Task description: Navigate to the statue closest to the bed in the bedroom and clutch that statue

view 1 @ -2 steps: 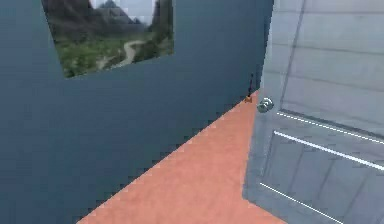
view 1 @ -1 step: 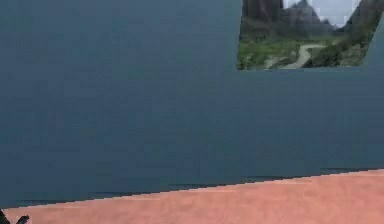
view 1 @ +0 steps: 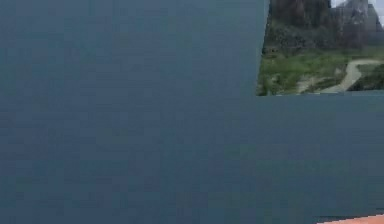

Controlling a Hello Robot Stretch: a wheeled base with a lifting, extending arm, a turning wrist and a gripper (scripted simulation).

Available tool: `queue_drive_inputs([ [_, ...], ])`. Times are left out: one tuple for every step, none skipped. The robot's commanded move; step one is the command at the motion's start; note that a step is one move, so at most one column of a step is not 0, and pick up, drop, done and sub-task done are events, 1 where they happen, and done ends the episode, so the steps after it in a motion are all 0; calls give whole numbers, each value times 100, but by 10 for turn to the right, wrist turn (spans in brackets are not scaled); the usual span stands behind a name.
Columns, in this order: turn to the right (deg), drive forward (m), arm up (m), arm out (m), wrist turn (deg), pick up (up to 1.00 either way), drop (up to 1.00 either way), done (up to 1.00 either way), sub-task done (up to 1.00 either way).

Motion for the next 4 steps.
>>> queue_drive_inputs([
  [-450, 0, 0, 0, 0, 0, 0, 0, 0],
  [-300, 0, 0, 0, 0, 0, 0, 0, 0],
  [0, 45, 0, 0, 0, 0, 0, 0, 0],
  [-180, 0, 0, 0, 0, 0, 0, 0, 0],
])
